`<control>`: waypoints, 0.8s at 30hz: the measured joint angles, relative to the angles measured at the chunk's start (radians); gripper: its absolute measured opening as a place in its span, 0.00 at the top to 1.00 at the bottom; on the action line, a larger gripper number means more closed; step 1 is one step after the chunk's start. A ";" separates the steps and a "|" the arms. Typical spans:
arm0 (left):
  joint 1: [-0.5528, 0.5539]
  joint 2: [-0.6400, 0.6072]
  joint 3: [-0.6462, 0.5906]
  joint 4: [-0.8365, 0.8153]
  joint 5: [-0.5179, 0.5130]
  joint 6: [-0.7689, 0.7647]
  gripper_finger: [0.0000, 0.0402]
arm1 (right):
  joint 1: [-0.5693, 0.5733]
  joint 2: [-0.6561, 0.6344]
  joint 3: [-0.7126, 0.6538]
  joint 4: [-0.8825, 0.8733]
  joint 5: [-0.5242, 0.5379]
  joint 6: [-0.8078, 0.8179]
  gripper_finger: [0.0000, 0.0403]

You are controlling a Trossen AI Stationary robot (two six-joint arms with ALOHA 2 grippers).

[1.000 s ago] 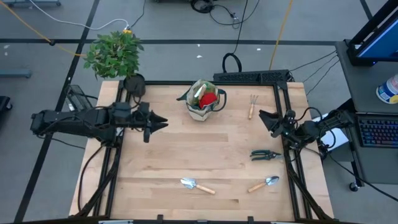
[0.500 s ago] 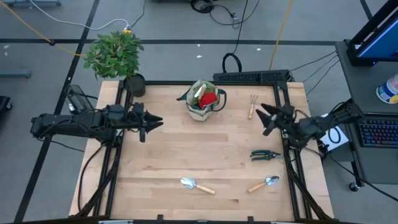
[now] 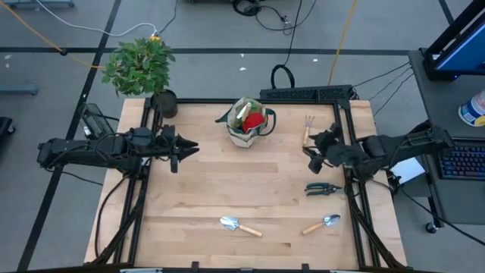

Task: Pick & Place Garden tools in Gardening bag
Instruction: Put the gardening fork into the gardening tool bag

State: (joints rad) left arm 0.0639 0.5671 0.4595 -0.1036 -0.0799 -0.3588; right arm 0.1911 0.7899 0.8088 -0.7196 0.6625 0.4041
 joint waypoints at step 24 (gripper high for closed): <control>0.000 0.000 0.000 0.000 0.000 0.005 0.71 | -0.124 0.058 0.002 -0.044 -0.301 -0.447 0.47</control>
State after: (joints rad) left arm 0.0639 0.5674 0.4595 -0.1040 -0.0803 -0.3541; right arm 0.0672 0.8483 0.8108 -0.7635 0.3612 -0.0434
